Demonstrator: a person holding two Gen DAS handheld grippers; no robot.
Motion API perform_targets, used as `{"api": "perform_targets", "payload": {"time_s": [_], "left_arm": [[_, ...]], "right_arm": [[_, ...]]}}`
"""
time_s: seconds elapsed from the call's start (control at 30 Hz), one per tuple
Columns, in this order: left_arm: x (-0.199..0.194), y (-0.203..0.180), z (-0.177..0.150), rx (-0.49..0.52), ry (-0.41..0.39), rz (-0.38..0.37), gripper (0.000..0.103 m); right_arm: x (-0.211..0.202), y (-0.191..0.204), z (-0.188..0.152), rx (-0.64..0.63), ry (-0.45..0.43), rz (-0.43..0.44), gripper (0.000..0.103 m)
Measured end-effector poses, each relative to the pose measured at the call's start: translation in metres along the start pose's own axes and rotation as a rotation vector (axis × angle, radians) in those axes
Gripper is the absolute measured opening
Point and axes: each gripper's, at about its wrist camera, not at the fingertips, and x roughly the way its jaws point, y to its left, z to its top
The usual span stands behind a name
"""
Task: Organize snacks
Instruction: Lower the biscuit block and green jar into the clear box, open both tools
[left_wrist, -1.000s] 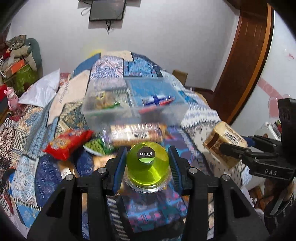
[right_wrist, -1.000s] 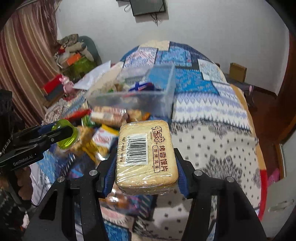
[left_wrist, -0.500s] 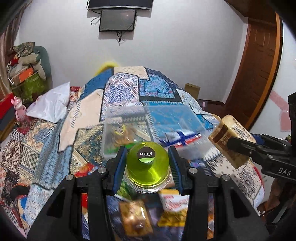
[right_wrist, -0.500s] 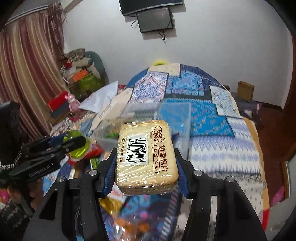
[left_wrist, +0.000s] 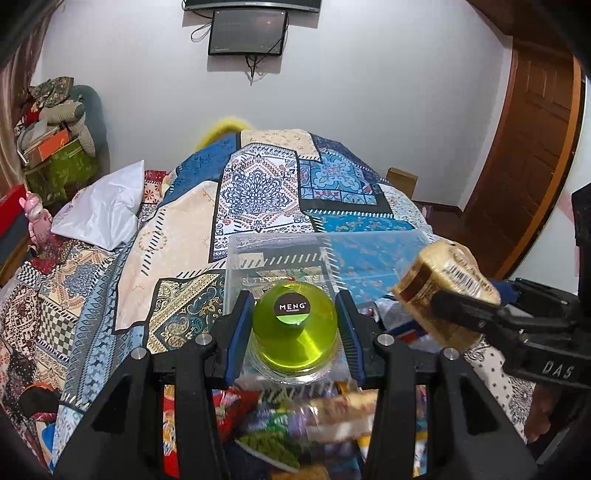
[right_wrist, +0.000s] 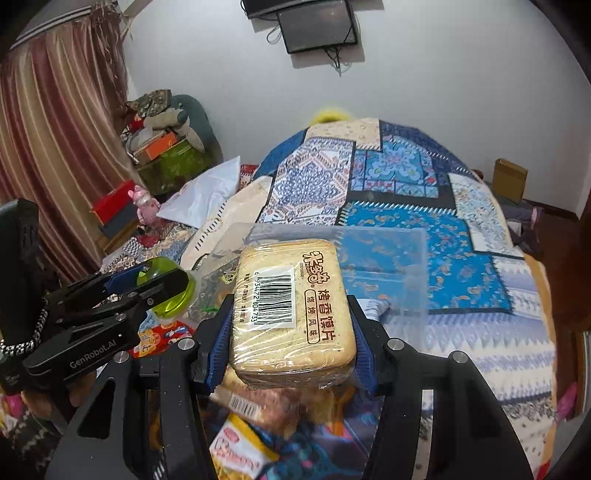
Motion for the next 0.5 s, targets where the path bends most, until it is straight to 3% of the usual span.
{"api": "perform_targets", "payload": {"time_s": [0.3,0.5], "left_arm": [[0.044,0.007,0.002,0.003,0.046,0.014,0.045],[0.062,0.012,-0.001,-0.002,0.083,0.024,0.045]], "right_arm": [[0.05,-0.001,0.005,-0.012,0.082,-0.012,0.052],[0.061,0.003,0.008,-0.03,0.096,-0.019,0.052]]}}
